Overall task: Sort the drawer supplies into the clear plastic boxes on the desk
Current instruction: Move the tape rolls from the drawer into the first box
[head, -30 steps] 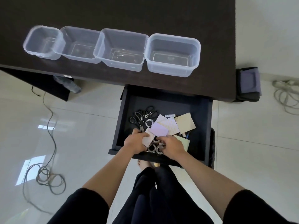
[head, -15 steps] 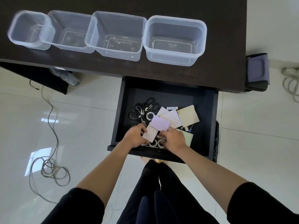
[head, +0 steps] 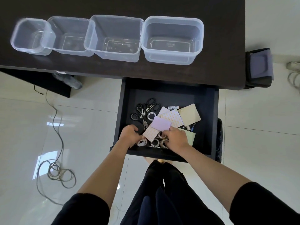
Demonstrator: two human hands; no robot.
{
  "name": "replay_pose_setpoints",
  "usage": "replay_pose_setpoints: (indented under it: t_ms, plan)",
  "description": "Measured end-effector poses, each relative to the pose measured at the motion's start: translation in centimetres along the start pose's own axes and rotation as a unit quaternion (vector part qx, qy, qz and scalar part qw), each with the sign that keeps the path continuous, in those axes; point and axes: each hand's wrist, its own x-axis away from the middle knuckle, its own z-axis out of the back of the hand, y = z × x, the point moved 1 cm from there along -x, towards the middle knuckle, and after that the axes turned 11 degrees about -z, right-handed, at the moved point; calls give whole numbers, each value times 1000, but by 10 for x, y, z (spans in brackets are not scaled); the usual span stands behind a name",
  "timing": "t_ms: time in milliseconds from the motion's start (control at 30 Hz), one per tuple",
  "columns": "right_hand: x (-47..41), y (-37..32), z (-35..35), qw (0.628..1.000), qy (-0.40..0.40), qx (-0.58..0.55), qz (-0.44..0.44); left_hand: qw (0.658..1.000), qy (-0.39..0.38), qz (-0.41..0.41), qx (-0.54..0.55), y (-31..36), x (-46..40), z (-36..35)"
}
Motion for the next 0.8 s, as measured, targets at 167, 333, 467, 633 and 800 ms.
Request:
replay_pose_setpoints:
  t_ms: [167,333,467,633,800]
  plan:
    - [0,0,0,1000,0,-16,1,998,-53,-24,-9,-1,-1,7]
    - [3,1,2,1000,-6,-18,4,997,-66,-31,2,-2,0,10]
    - [6,4,3,999,-7,-48,4,996,-74,-41,1,-2,6,13]
    - [11,4,8,997,-11,-80,14,995,-63,-69,20,4,17,16]
    - [20,2,17,989,-32,-144,15,996,-32,-68,49,8,30,21]
